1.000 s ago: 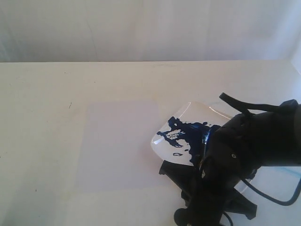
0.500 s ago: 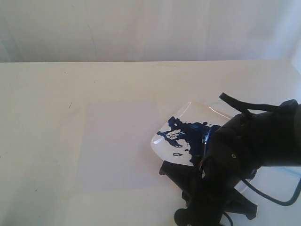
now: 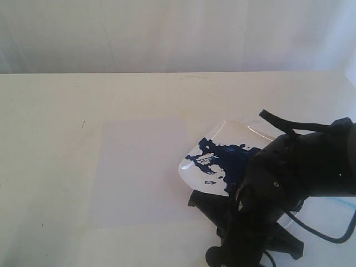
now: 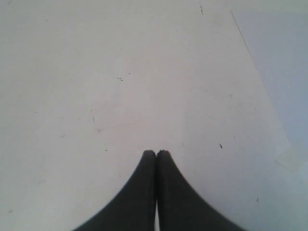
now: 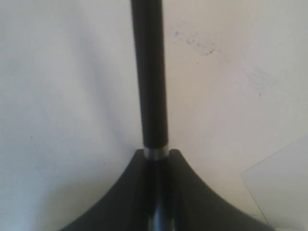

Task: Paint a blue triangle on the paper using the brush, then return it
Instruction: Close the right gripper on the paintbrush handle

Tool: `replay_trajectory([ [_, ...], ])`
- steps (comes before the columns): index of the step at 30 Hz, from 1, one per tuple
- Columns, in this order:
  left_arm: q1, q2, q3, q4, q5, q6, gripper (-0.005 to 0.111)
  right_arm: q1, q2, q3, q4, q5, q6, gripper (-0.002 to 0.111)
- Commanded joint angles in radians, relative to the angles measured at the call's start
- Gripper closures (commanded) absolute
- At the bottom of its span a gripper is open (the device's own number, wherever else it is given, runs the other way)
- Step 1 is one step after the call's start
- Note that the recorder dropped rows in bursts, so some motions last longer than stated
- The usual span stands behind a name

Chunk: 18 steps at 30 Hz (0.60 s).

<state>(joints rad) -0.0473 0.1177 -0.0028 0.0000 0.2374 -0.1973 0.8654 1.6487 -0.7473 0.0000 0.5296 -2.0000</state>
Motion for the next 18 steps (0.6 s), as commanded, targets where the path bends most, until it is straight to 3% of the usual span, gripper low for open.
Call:
replay_trajectory([
  [1,-0.008,0.001,0.003,0.0,-0.002,-0.005,0.107,0.003,-0.001,0.003,0.005,0.006,-0.011,0.1],
  [6,-0.008,0.001,0.003,0.0,-0.002,-0.005,0.107,0.024,-0.001,0.003,0.0,0.004,-0.011,0.108],
  [18,-0.008,0.001,0.003,0.0,-0.002,-0.005,0.107,0.043,-0.092,0.003,0.047,0.004,0.017,0.108],
])
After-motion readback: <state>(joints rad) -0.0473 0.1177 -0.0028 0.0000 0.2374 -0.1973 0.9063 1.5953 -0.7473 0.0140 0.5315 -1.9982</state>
